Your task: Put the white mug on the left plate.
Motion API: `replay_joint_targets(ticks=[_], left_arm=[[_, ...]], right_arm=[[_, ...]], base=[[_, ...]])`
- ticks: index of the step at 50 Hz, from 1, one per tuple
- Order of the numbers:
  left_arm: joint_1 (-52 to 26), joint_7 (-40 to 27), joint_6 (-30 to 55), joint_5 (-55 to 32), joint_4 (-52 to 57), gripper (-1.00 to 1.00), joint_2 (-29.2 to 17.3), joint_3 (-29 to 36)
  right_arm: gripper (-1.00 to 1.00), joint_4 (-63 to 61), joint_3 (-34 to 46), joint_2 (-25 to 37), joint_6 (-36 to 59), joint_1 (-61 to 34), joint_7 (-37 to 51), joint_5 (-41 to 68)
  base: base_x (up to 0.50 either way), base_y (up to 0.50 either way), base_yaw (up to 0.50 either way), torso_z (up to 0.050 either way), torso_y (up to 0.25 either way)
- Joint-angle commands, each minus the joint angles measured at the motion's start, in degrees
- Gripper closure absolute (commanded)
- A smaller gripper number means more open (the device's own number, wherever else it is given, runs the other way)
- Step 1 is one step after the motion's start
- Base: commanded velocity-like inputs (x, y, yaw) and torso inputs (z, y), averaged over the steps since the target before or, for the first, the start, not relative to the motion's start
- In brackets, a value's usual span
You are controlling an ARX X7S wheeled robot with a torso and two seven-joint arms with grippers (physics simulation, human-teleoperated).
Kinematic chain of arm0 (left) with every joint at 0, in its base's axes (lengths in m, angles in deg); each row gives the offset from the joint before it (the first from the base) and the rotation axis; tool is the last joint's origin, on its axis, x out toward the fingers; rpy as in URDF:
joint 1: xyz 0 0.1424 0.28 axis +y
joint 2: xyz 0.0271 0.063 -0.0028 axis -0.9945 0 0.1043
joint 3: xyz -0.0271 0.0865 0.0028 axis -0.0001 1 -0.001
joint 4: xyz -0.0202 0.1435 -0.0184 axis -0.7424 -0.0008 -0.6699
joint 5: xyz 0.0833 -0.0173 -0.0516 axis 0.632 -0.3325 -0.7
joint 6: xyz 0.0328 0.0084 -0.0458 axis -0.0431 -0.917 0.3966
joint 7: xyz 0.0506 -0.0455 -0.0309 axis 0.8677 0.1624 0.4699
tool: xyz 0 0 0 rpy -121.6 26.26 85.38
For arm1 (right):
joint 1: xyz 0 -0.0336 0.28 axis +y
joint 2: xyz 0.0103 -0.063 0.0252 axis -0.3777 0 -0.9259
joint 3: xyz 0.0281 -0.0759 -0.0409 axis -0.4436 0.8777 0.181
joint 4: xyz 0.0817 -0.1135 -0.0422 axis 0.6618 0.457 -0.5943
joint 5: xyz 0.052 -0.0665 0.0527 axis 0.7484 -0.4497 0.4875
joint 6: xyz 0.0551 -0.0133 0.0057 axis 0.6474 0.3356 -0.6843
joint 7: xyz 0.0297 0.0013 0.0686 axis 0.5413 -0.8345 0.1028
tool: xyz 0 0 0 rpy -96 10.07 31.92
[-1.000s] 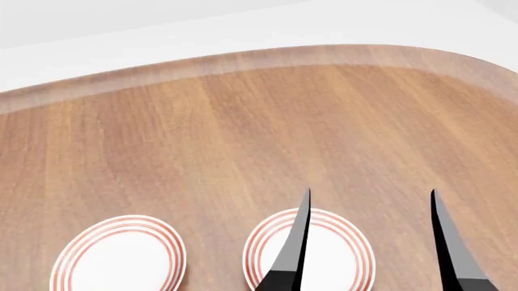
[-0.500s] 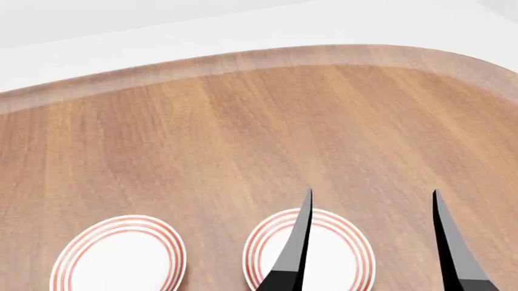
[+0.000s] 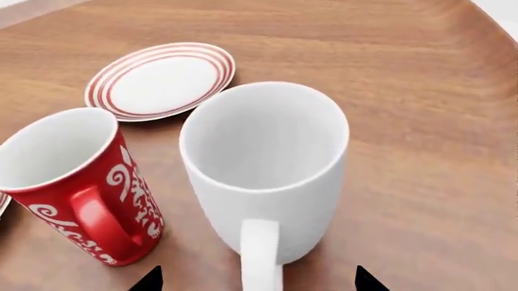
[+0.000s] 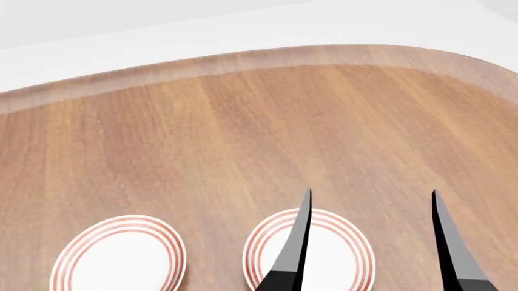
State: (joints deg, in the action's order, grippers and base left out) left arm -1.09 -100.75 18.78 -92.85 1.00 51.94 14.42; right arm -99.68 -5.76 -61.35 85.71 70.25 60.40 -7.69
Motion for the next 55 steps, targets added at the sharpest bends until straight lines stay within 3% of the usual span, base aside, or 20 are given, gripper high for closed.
replay_joint_targets(ticks=[1, 55], left_arm=[[-0.5, 0.8, -0.5, 0.5, -2.0, -1.0, 1.0, 0.7], [-3.0, 2.0, 1.0, 0.0, -7.3, -1.0, 4.2, 1.4]], right_arm=[[-1.0, 0.0, -0.1, 0.0, -0.2, 0.1, -0.1, -0.1], [-1.0, 0.0, 0.4, 0.0, 0.6, -0.4, -0.1, 0.0]], base=[[0.0, 0.0, 0.0, 0.0, 0.0], [0.0, 0.0, 0.0, 0.0, 0.0]])
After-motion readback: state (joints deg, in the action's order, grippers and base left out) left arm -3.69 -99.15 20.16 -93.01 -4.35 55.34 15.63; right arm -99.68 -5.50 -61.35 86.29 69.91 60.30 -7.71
